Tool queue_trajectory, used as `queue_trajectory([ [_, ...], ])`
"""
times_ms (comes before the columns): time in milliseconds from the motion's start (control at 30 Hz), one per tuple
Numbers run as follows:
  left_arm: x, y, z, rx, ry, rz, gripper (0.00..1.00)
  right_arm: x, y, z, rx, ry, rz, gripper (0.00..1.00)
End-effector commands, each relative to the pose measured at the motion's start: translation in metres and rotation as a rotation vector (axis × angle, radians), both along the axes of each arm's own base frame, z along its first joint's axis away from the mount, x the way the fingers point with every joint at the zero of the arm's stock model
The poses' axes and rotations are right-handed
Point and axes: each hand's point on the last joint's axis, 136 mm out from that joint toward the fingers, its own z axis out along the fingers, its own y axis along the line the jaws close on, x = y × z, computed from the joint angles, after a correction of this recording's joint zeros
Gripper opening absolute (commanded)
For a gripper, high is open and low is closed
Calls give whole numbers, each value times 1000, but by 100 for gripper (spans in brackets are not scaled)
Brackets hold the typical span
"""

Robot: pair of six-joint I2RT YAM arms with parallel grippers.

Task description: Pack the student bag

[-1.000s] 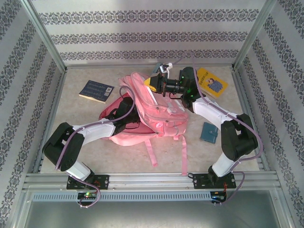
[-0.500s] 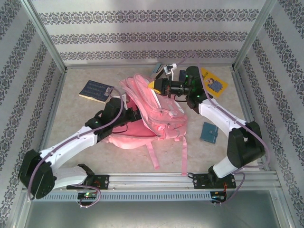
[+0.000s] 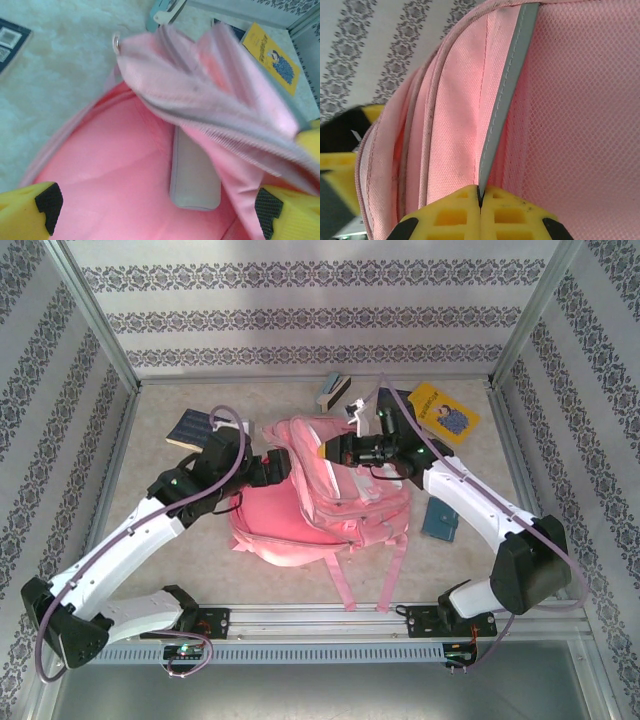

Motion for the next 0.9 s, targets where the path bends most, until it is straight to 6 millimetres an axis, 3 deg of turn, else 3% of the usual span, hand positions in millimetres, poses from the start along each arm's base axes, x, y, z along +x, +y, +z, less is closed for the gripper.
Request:
queue_trajectory([
  [0, 11, -4, 8, 92, -9, -40, 100, -7, -2, -34, -95, 12, -4, 0],
  [200, 26, -22, 11, 92, 3, -84, 100, -12, 13, -64, -170, 20, 21, 0],
  [333, 32, -25, 7, 117, 17, -100, 100, -15, 18, -65, -175, 14, 44, 42],
  [433, 39, -22, 3, 137, 35, -103, 100, -11, 12, -41, -184, -66, 29, 56],
  [533, 55, -21, -2, 146, 51, -112, 100, 4, -4, -12, -187, -131, -45, 57],
  [633, 84, -30, -13, 208, 59, -142, 100, 20, -23, 1, -215, -163, -148, 56],
  [867, 173, -72, -55, 311, 80, -238, 100, 49, -72, -11, -261, -81, -359, 50],
])
